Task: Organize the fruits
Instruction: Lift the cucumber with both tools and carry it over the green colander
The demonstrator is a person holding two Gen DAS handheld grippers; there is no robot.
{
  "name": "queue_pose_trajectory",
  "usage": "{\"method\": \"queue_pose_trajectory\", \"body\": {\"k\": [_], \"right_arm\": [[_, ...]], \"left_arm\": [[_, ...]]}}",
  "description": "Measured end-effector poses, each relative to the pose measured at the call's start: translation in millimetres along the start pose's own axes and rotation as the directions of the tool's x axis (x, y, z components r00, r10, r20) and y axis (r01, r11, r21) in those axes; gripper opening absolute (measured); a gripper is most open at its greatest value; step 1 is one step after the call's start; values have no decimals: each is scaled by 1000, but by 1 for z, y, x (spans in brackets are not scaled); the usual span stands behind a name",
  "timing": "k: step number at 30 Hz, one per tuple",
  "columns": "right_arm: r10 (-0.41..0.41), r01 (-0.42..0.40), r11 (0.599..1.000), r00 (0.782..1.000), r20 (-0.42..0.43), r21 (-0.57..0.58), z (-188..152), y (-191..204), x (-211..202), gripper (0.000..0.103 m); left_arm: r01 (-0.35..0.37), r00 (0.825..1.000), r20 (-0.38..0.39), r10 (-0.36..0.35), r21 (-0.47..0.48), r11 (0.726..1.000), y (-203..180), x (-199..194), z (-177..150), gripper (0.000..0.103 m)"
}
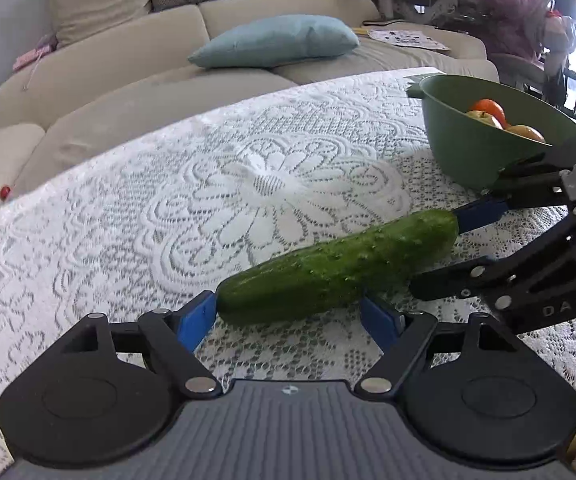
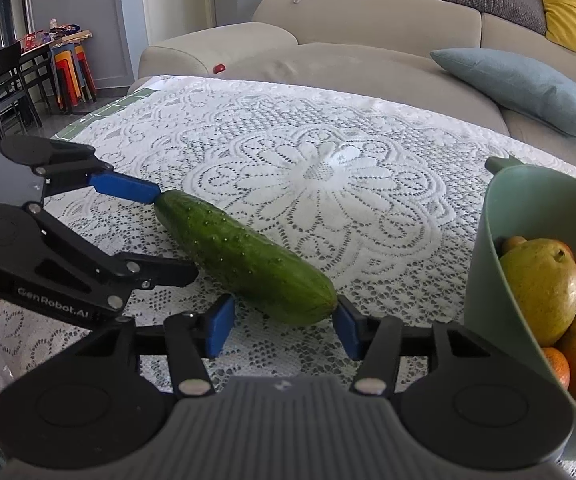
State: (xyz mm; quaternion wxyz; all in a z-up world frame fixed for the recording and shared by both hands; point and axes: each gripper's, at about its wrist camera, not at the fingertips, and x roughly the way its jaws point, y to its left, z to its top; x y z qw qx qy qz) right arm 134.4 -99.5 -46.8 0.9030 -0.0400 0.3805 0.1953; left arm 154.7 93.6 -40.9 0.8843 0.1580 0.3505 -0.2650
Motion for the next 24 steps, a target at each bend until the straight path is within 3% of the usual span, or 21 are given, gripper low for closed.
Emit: {"method": "queue_pose_trajectory", "body": {"k": [4,12,24], "right_arm": [[0,0,1000,1000,-10,3,0,-1,2,53],[-6,6,1000,1000,-9,14,2,-3,6,53],[-5,5,1000,1000,11,9,5,-4,3,53]], "left_arm": [[-11,999,-36,11,-6,1000,-1,10,-1,95],[-18,1000,-22,18,-25,1000,0,13,1,93],[-24,999,-32,20,-128,991,1,11,3,92]]}}
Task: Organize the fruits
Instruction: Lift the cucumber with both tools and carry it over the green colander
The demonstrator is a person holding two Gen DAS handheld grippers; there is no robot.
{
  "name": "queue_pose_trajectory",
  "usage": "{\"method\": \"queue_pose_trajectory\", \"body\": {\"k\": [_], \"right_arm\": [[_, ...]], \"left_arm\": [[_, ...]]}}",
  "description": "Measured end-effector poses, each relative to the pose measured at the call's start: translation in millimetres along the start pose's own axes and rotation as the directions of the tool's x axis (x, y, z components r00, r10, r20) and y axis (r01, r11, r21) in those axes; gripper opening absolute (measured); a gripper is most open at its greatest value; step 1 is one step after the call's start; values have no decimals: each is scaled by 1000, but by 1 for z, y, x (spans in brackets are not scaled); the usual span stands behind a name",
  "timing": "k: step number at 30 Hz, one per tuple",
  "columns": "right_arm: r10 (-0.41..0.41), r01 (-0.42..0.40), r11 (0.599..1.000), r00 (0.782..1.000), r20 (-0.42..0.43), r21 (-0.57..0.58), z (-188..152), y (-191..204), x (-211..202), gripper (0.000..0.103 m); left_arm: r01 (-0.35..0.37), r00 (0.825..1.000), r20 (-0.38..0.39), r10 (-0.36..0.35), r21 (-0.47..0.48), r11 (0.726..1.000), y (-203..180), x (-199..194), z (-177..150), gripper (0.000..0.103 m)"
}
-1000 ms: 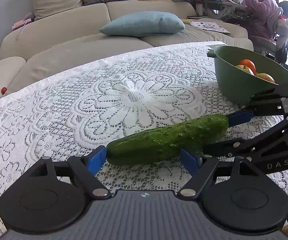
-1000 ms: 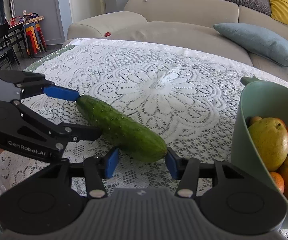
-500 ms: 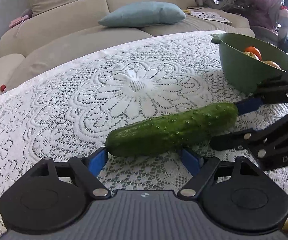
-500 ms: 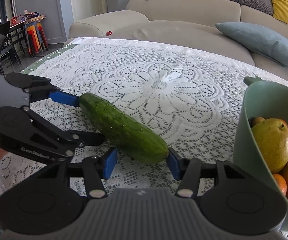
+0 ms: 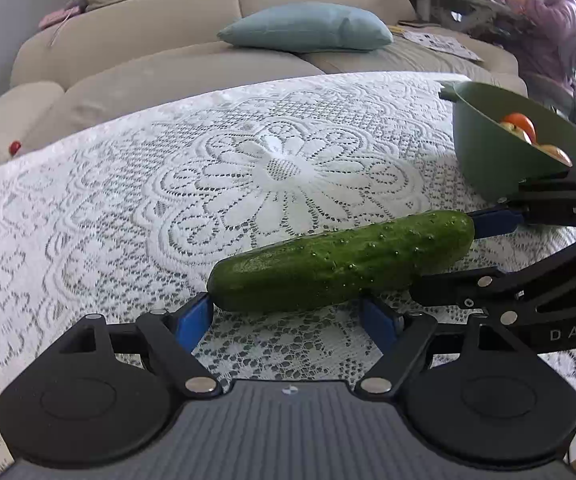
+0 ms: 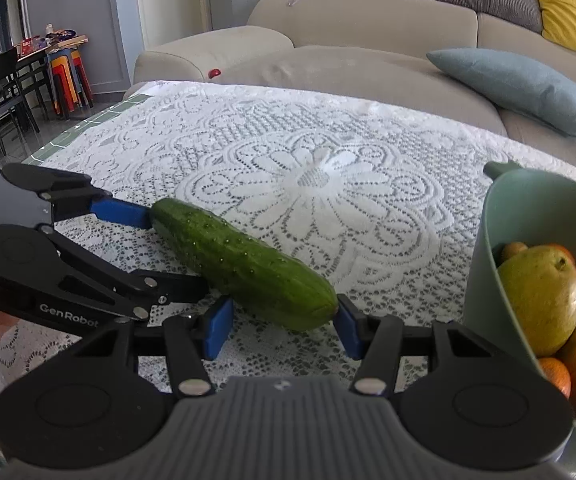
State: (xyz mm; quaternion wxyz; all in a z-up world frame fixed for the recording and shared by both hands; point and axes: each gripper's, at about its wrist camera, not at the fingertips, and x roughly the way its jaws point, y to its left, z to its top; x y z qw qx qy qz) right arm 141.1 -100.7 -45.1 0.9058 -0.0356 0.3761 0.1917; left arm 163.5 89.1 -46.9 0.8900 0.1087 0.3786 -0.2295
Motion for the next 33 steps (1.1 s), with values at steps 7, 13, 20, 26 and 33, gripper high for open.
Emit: {"method": "queue_pose_trajectory", "body": {"k": [7,13,20,26,33], "right_arm": [[32,-32,999,999,30,-4,5,-4,-11,53],[64,-66,998,993,97,15,12,-14,-35,53],[87,-96,994,984,153,46,18,-34,-57,53],[71,-79,996,978,196,35,18,-51,-79,53],[42,-58,997,969,243,59,11,-87,-109,53]], "left_arm": [[21,999,45,-19,-52,998,2,-13,-2,92],[20,991,130,-12,-67,998,-5,-35,6,92],[42,980,196,-25,-82,996,-18,-46,21,92],[48,970,239,-36,-48,998,-38,-50,35,92],[70,954,292,-70,10,998,-72,-50,62,91]]}}
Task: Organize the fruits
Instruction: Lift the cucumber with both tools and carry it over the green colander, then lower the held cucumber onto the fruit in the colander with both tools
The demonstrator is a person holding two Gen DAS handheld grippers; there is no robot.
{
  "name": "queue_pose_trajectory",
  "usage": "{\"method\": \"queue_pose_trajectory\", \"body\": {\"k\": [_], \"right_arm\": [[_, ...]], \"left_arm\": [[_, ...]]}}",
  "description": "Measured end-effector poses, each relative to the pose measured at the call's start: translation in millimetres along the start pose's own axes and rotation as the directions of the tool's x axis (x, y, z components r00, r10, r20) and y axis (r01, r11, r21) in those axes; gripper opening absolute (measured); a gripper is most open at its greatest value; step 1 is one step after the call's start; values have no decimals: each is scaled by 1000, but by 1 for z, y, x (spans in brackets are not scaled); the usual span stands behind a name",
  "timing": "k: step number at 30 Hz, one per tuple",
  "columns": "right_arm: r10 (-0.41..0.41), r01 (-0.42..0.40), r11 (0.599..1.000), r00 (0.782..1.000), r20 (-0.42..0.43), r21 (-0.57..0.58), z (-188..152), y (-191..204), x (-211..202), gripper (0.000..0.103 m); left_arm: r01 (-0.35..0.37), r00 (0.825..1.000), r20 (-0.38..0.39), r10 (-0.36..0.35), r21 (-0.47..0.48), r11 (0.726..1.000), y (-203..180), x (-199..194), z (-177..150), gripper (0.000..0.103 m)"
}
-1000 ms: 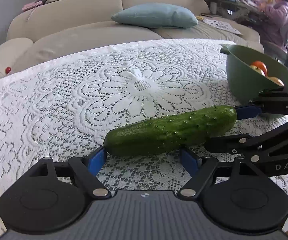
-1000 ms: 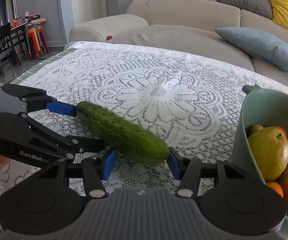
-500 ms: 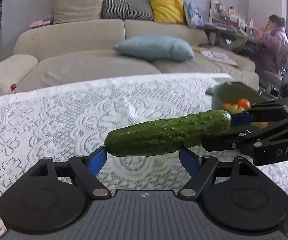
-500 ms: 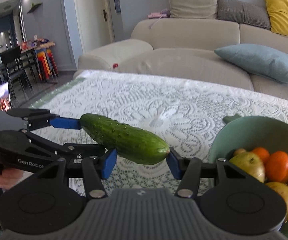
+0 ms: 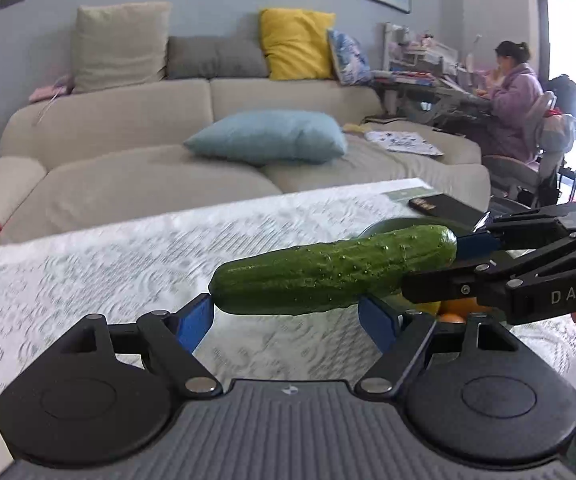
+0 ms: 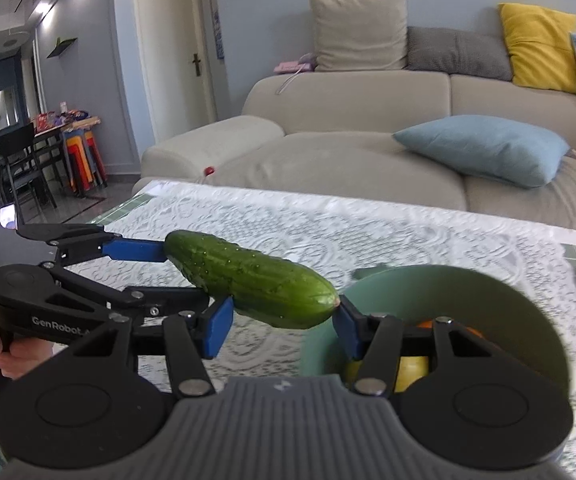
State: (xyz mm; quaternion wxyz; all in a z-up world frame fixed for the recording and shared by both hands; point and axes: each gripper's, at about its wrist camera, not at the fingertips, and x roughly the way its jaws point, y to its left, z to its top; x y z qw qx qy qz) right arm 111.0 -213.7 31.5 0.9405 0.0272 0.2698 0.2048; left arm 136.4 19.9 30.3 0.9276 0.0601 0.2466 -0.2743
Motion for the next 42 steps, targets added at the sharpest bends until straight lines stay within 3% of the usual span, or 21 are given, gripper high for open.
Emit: {"method": "queue_pose_trajectory", "body": {"k": [6,14,15,16,17,18,20,23,28,35,42], "right_arm": [[-27,27,999,1000,-4,41,-7,-37,-17,53],[-60,64,994,997,-41,93,-17,-74,-23,54],[-67,71,993,997,-47,97,-18,-78,-23,54],[-77,82,992,996,-53,101,-19,-81,-22,51],[-87,93,990,994,-63,101,-20,-82,-19,51],[-91,99,989,993,-75,108,-21,-85,-17,51],[-85,96,989,991,-99,115,-23,-86,-12,51],[-98,109,988,990,-100,114,-23,-86,-13,52],[-211,219,972,972,-101,82,-24,-89,-12,57],[-257,260,965,962,-89,36,-23,-80,-11,57],[-276,280,959,957,-89,39,-22,-78,-11,57]], "left_arm": [[49,999,22,-49,0,999,-26,18,16,91],[81,996,-43,-80,7,997,-53,51,19,91],[89,995,-45,-89,9,996,-56,52,19,89],[119,992,-42,-119,14,993,-59,52,20,68],[169,985,-44,-168,14,986,-63,52,21,62],[200,979,-51,-199,19,980,-67,54,22,64],[161,986,-51,-158,78,984,-82,57,23,64],[162,985,-68,-156,107,981,-92,60,20,64],[155,988,-33,-153,86,984,-87,51,19,67],[28,1000,13,-27,-76,997,-59,49,24,71],[35,999,15,-32,-339,940,-17,61,26,73]]}}
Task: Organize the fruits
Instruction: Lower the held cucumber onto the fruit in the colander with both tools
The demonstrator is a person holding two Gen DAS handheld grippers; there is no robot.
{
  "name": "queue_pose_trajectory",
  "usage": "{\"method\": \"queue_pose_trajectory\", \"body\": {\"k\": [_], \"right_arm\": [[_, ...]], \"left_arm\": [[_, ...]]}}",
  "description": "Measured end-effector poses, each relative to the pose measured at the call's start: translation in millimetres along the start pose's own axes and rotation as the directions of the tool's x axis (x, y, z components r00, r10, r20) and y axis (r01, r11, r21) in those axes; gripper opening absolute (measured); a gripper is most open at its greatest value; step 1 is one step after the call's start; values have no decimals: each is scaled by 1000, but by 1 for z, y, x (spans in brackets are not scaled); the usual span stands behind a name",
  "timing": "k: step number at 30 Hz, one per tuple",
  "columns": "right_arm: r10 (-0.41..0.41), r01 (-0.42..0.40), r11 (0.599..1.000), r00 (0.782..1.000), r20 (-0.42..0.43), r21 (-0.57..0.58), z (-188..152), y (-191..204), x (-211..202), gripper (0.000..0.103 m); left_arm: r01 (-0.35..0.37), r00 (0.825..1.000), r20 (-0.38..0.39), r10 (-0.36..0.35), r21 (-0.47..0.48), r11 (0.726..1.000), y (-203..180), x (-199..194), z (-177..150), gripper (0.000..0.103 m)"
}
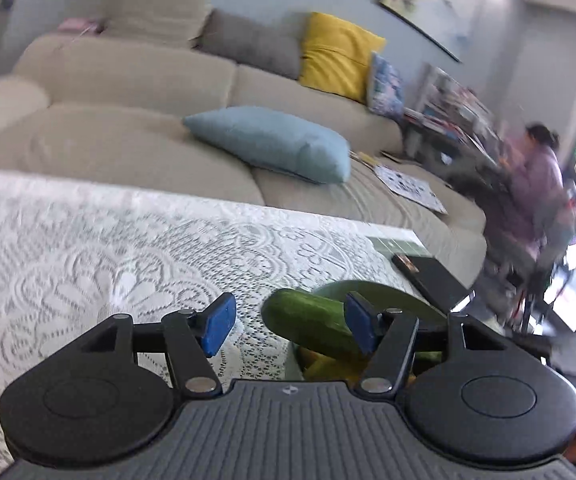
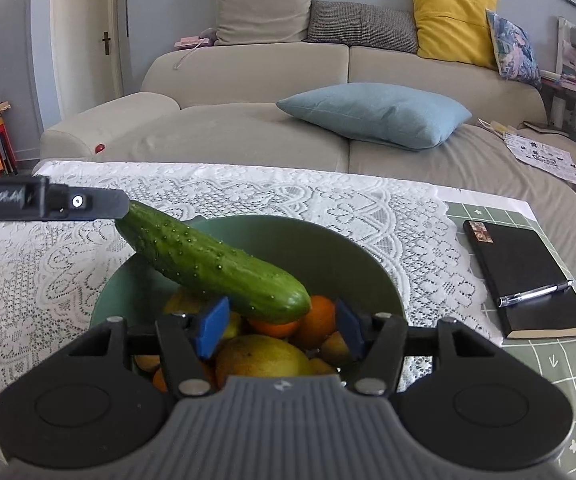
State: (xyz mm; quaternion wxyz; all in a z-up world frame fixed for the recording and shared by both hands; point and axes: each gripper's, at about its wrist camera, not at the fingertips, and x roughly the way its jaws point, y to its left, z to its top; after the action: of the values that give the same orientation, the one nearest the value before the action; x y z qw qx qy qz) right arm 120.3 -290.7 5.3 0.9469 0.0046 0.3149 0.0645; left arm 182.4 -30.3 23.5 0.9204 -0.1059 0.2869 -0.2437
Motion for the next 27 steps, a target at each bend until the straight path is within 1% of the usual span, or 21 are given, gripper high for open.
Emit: {"method": "queue_pose_trajectory", "body": {"k": [2,5,7,8,9,12,14,16,17,20,24,27], "right_arm": [[5,-5,1000,1000,-12,14,0,0,0,56],[27,-26,999,1000,-11,24,0,4,-4,52],[32,-32,999,999,-16,19,1,7,-4,50],[27,-26,1000,999,-20,14,0,8,-3,49],[20,-20,1000,999,-24,11,0,9,-1,45],[20,-19,999,999,-27,37,1,5,1,45],[0,1,999,1000,-18,45,3,2,0,45],[-22,23,998,1000,-9,53,5,-1,0,38],[-34,35,998,999,-8,57,6,-2,1,38],[-60,61,995,998,-17,76,8,-8,7,37],[-34,38,993,999,-38,114,8,-15,16,37],[-21,28,991,998,-57,134,5,-17,18,37]], "left_arm": [[16,1000,-7,-16,-32,999,6,5,2,73],[40,999,-17,-41,-51,998,8,11,2,73],[69,997,-41,-71,-60,996,8,16,1,61],[78,995,-51,-81,-64,995,6,17,0,61],[67,997,-46,-69,-52,996,3,16,-1,61],[51,997,-48,-52,-31,998,-3,14,-1,61],[67,997,-46,-68,-35,997,-4,11,-1,61],[93,994,-46,-94,-37,995,-7,9,0,61],[108,993,-46,-110,-37,993,-8,8,0,61],[124,991,-58,-125,-19,992,-17,11,-1,60],[98,992,-78,-97,11,995,-25,17,-6,60],[101,990,-98,-99,14,995,-25,17,-8,60]]}}
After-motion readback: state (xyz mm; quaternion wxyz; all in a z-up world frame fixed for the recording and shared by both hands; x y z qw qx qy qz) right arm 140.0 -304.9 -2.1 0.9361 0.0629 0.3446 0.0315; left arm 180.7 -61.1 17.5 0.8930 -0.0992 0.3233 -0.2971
